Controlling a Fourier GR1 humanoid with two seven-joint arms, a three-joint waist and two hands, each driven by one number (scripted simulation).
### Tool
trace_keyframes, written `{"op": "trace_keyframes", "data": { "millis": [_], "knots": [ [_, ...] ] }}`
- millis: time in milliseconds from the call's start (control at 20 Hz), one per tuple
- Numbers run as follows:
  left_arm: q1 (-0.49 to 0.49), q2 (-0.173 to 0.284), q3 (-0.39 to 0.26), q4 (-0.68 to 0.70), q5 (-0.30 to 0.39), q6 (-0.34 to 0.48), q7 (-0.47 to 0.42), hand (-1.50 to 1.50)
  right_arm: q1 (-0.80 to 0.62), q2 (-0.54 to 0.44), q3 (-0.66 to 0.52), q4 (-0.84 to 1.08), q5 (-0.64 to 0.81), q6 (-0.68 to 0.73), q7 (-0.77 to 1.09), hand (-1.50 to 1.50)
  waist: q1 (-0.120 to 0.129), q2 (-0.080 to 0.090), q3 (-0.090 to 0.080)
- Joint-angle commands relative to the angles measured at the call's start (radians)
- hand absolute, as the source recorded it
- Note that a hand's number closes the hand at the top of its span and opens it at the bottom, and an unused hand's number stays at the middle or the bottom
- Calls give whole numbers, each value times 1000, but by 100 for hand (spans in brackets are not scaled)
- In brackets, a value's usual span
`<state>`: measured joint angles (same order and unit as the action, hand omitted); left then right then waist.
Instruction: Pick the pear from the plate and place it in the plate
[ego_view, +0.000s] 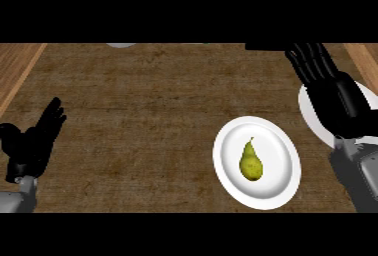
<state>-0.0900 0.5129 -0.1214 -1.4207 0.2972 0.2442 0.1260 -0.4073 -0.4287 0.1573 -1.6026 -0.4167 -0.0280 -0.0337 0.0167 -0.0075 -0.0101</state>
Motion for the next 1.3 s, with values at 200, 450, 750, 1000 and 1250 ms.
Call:
{"op": "trace_keyframes", "data": {
  "millis": [200, 450, 750, 1000, 1250],
  "knots": [
    [-68, -40, -19, -13, -19, -15, -26, 0, 104, 48, -33, 321, -256, 355, -67, 150, 11, 33, 16],
    [-90, -68, -27, 11, 7, -33, -8, 0, 192, 43, -94, 453, -54, 148, -228, -150, -23, 40, 18],
    [-71, -98, -47, 23, -11, -58, -25, 0, 148, 24, -2, 783, 109, 467, -572, -150, 8, 18, 13],
    [-108, -135, -47, 61, -52, -35, -23, 0, 86, -22, 55, 891, 294, 463, -703, -150, -5, 13, 11],
    [-91, -125, -18, -3, -61, -59, 50, 0, 18, -55, 44, 947, 364, 492, -666, -150, -8, 9, 11]
  ]
}}
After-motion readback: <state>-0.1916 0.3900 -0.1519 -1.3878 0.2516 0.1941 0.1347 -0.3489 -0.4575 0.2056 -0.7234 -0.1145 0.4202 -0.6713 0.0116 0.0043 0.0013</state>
